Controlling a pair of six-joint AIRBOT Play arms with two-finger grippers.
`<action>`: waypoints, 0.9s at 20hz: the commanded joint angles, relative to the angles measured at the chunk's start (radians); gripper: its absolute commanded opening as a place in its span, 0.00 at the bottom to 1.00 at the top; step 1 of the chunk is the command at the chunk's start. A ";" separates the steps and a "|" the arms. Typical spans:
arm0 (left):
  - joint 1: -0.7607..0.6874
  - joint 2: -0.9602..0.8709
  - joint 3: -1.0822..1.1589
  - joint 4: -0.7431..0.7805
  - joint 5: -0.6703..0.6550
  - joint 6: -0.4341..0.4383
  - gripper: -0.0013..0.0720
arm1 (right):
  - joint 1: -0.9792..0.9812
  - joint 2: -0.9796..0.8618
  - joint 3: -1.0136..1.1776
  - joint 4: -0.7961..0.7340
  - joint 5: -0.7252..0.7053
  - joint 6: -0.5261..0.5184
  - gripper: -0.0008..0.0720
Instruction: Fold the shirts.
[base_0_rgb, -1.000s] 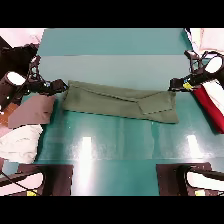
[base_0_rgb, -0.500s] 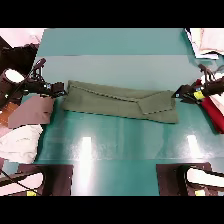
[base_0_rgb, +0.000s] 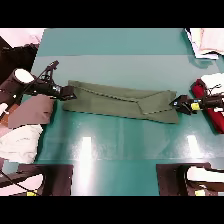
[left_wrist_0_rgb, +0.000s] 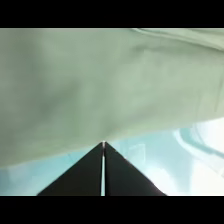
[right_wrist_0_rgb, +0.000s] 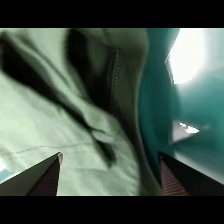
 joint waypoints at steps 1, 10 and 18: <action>-0.061 0.000 0.001 -0.003 -0.006 -0.001 0.05 | -0.002 -0.071 -0.011 0.067 -0.003 -0.048 0.92; -0.170 0.000 0.001 -0.013 0.051 -0.048 0.05 | 0.082 -0.103 -0.010 0.124 -0.065 -0.147 0.04; -0.314 -0.100 0.155 -0.009 0.088 -0.087 0.05 | 0.016 0.037 0.234 0.064 0.175 -0.069 0.03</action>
